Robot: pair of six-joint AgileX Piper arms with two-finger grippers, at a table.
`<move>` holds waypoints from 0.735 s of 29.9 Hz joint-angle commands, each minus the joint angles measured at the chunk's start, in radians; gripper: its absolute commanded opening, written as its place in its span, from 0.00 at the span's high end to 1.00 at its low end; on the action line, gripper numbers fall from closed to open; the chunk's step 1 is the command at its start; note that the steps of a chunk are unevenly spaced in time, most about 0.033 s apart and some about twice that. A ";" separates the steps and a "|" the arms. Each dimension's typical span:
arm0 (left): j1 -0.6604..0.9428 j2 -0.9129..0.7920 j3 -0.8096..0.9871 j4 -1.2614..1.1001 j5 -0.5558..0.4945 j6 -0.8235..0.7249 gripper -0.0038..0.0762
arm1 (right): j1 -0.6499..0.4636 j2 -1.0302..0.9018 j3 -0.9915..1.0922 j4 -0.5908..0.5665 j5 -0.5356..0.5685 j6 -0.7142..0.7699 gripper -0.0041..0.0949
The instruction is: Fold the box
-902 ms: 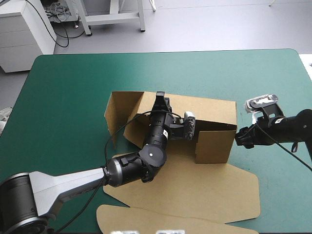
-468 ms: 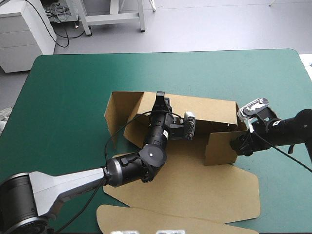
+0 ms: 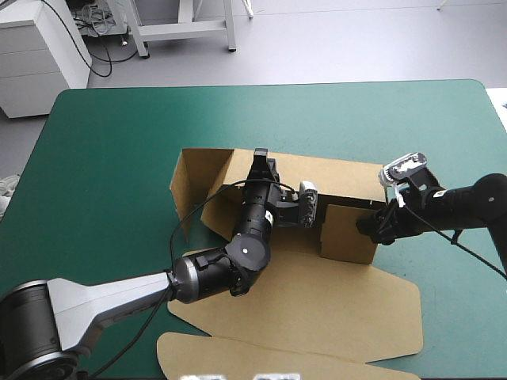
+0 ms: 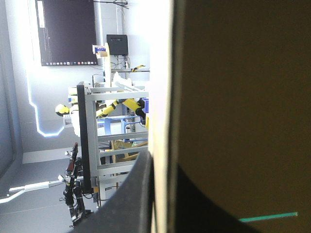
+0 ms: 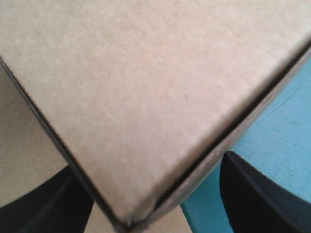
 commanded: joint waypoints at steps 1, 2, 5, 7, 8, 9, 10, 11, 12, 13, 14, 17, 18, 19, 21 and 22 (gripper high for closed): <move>-0.007 -0.034 -0.021 -0.010 -0.041 -0.016 0.96 | 0.038 0.020 -0.015 0.064 -0.022 0.012 0.31; -0.007 -0.034 -0.021 -0.010 -0.039 -0.016 0.96 | 0.045 0.029 -0.015 0.070 -0.027 0.032 0.31; -0.007 -0.034 -0.021 -0.010 -0.034 -0.016 0.96 | 0.058 0.048 -0.015 0.073 -0.056 0.037 0.31; -0.007 -0.034 -0.021 -0.010 -0.030 -0.016 0.96 | 0.058 0.050 -0.015 0.064 -0.071 0.037 0.31; -0.007 -0.034 -0.021 -0.010 -0.030 -0.016 0.96 | 0.058 0.050 -0.015 0.059 -0.072 0.039 0.31; -0.007 -0.034 -0.021 -0.010 -0.030 -0.016 0.96 | 0.058 0.050 -0.015 0.047 -0.072 0.054 0.31; -0.007 -0.034 -0.021 -0.010 -0.028 -0.016 0.96 | 0.058 0.050 -0.015 0.033 -0.070 0.065 0.31; -0.007 -0.034 -0.021 -0.010 -0.028 -0.016 0.96 | 0.058 0.050 -0.015 0.023 -0.064 0.070 0.31; -0.007 -0.034 -0.021 -0.010 -0.024 -0.020 0.96 | 0.058 0.050 -0.015 0.011 -0.059 0.082 0.31; -0.007 -0.034 -0.021 -0.010 -0.019 -0.025 0.96 | 0.058 0.050 -0.015 0.006 -0.054 0.090 0.31; -0.007 -0.034 -0.021 -0.010 -0.020 -0.027 0.96 | 0.058 0.050 -0.015 0.006 -0.051 0.096 0.31; -0.005 -0.034 -0.021 -0.014 -0.020 -0.029 0.96 | 0.058 0.050 -0.015 0.021 -0.049 0.110 0.31; -0.005 -0.034 -0.021 -0.016 -0.020 -0.027 0.96 | 0.058 0.047 -0.015 0.031 -0.043 0.118 0.31; -0.005 -0.034 -0.021 -0.016 -0.020 -0.027 0.96 | 0.058 0.042 -0.015 0.041 -0.035 0.121 0.31; -0.005 -0.034 -0.021 -0.017 -0.020 -0.027 0.96 | 0.058 0.031 -0.015 0.053 -0.012 0.122 0.31; -0.005 -0.034 -0.021 -0.022 -0.020 -0.027 0.96 | 0.058 0.025 -0.015 0.053 -0.003 0.130 0.31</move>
